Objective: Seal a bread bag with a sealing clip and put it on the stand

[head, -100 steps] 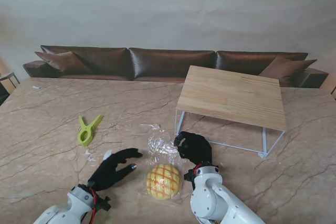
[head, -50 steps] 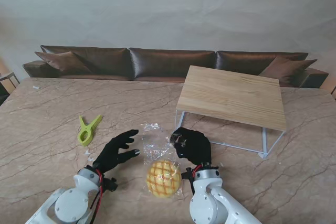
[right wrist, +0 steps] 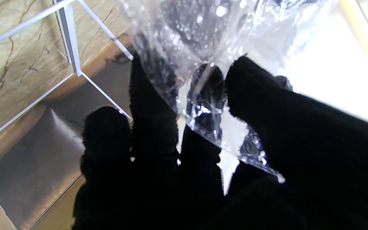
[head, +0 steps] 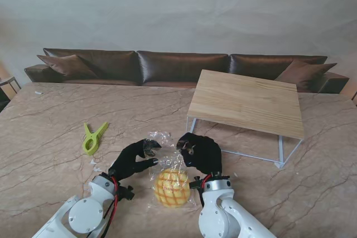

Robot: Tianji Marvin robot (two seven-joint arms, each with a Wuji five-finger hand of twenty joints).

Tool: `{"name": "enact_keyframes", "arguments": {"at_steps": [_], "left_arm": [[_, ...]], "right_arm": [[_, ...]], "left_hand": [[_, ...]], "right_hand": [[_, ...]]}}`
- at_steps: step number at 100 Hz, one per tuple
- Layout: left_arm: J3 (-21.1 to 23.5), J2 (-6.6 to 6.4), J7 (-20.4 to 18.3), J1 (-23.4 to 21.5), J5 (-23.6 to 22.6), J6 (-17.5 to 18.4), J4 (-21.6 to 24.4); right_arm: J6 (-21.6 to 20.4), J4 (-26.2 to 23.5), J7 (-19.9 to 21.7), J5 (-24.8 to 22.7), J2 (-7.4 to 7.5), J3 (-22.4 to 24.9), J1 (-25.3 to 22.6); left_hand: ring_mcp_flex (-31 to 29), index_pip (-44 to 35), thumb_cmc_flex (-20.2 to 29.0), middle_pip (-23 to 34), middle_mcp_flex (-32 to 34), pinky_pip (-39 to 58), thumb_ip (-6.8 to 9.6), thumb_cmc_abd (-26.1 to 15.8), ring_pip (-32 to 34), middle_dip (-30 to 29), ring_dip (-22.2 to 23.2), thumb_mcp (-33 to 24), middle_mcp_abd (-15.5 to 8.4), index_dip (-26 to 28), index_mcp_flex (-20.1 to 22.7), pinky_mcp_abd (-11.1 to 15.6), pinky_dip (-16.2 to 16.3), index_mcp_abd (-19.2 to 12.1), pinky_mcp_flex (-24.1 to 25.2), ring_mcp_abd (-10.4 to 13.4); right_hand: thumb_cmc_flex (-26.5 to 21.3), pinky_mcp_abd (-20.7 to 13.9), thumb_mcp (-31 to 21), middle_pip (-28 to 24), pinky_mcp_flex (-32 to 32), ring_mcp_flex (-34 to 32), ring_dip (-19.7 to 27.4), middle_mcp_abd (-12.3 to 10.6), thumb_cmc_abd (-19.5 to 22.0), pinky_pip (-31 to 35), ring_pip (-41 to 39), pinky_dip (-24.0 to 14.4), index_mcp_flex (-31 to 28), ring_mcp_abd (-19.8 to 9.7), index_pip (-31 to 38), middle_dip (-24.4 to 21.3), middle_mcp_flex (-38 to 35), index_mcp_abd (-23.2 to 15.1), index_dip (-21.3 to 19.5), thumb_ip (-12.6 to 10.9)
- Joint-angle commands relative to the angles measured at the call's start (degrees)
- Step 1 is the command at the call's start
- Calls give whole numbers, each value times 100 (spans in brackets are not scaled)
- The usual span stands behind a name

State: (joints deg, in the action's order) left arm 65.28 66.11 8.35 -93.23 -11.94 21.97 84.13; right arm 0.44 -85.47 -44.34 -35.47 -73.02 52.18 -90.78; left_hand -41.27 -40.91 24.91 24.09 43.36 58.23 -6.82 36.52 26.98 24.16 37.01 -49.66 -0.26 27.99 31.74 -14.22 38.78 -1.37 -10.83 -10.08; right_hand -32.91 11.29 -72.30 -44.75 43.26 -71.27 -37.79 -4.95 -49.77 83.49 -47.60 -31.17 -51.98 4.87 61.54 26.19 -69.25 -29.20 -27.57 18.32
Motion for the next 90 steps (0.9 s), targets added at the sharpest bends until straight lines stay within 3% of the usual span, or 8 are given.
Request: {"name": "enact_keyframes", "arguments": {"at_steps": [1, 4, 30, 53, 64, 78, 82, 90], "left_arm": [[-53, 103, -90, 8, 60, 55, -14], [-78, 114, -76, 19, 101, 52, -25], [-307, 286, 299, 176, 458, 356, -351], [-368, 365, 454, 249, 627, 697, -545], [-357, 369, 392, 234, 799, 798, -548], [-337, 356, 346, 221, 823, 898, -557], [-334, 349, 330, 222, 809, 926, -565], [-333, 338, 304, 224, 786, 985, -585]], "right_arm": [[-80, -39, -81, -3, -34, -10, -33], [-94, -33, -77, 7, -35, -4, -39], [-287, 92, -20, 175, -41, 88, -93], [-422, 289, -316, 310, -135, 129, -78], [-671, 274, -323, 306, -114, 208, -133], [-1009, -5, 82, 353, 8, 437, -391], [-1108, -100, 208, 409, 35, 514, -474], [-1265, -367, 566, 622, 92, 713, -679]], "left_hand": [[-388, -373, 243, 242, 397, 386, -96, -276, 293, 123, 232, -128, -195, 181, 228, -21, 266, -393, -195, -9], [-596, -434, 499, 276, 582, 511, -301, -438, 419, 110, 274, 107, -167, 58, 305, -29, 304, -488, -285, 6], [-1883, -794, 2454, -30, 2163, 1265, -567, -1006, 1169, 139, 4, 622, 173, -968, 1176, -385, 351, -1045, -811, -216], [-2019, -1289, 2653, 34, 2206, 1397, -488, -1241, 1242, 61, -46, 626, 515, -800, 1528, -469, 382, -1611, -854, -364], [-1947, -1312, 2668, -29, 2187, 1368, -399, -1363, 1258, 257, -63, 474, 490, -182, 1704, -468, 419, -1722, -776, -407], [-1850, -1392, 3018, -130, 2130, 1306, -400, -1409, 1258, 829, -15, 862, 242, 499, 1765, -362, 422, -1756, -722, -326], [-1804, -1409, 3057, -142, 2115, 1270, -397, -1402, 1241, 921, -8, 906, 174, 583, 1764, -327, 408, -1760, -690, -295], [-1624, -1423, 3181, -200, 2056, 1107, -385, -1387, 1216, 1117, 54, 1033, 33, 689, 1780, -302, 354, -1753, -538, -244]], "right_hand": [[-106, -62, -310, 110, 43, -141, -54, -140, -100, 15, 7, 18, -129, -81, -12, 53, -179, -258, 6, 0], [-95, -52, -325, 104, 17, -123, -52, -123, -73, -4, 21, 26, -102, -82, 2, 68, -163, -218, 14, -3], [-40, -50, -303, 57, -86, -22, -22, -79, 134, -86, 137, 42, 36, -96, 85, 38, -53, -137, 306, -45], [-72, -33, -396, 9, -143, -13, -2, -32, 76, -120, 150, 27, 266, -66, -57, -51, -15, 317, 1259, -37], [-315, -64, -483, 54, -577, 393, 44, -142, 186, -457, 399, 60, 29, -130, -285, -19, 275, 250, 1722, -16], [-638, -142, -729, 591, -2026, 1736, -27, -137, 537, -1819, 1434, -74, 39, -347, -899, 98, 1349, 469, 994, 41], [-606, -153, -1006, 510, -2188, 2008, 88, -123, 604, -2105, 1546, -239, 204, -404, -1179, -8, 1664, 601, 448, 4], [61, -148, -1206, 547, -2544, 2473, 542, -49, 1007, -2540, 1754, -233, 598, -414, -1441, -223, 2186, 872, 402, -749]]}}
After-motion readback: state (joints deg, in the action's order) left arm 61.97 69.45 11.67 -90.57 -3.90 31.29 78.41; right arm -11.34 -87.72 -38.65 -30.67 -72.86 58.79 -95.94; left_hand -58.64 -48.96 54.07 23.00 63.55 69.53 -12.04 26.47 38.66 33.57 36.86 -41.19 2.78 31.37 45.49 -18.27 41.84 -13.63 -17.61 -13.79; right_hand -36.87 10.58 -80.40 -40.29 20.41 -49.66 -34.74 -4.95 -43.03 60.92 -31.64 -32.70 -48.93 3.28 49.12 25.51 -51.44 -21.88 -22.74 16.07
